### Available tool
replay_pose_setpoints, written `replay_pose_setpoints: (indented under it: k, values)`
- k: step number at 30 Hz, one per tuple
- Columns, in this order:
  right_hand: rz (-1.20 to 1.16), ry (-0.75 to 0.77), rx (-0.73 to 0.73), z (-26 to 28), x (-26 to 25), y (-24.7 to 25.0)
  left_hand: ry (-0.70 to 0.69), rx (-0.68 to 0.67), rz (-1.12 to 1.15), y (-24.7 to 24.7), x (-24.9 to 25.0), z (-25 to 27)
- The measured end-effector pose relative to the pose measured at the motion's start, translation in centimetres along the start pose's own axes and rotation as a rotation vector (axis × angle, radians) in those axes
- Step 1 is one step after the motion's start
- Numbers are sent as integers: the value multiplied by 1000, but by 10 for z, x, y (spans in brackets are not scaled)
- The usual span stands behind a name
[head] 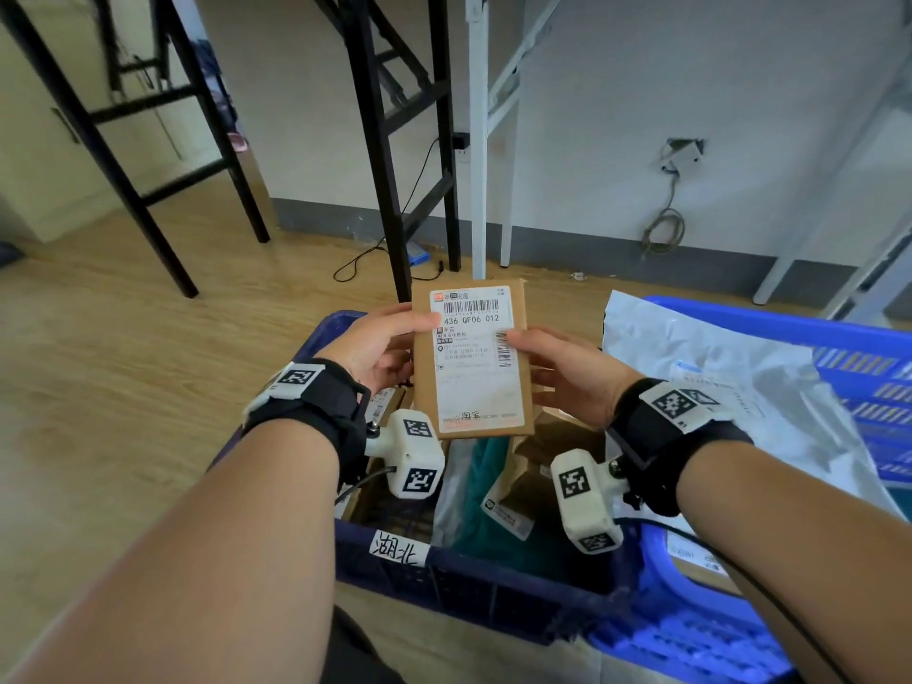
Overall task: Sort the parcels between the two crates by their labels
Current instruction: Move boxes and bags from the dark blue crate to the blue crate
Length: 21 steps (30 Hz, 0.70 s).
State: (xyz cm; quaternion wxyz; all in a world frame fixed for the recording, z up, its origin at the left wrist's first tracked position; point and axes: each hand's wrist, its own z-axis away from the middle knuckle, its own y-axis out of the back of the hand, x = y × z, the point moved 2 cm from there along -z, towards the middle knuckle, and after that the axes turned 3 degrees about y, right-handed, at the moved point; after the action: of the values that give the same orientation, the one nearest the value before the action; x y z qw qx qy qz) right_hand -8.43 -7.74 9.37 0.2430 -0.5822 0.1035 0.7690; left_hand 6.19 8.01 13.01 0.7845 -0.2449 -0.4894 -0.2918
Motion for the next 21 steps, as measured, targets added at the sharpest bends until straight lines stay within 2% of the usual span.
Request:
replay_pose_setpoints:
  k: [11,21]
  values:
    - [-5,67,25,6,-11,8,-51,-12,-45,-16,16,2]
    - [-39,149,30,27,-37,44,-157,-35,-77,-67,45,-3]
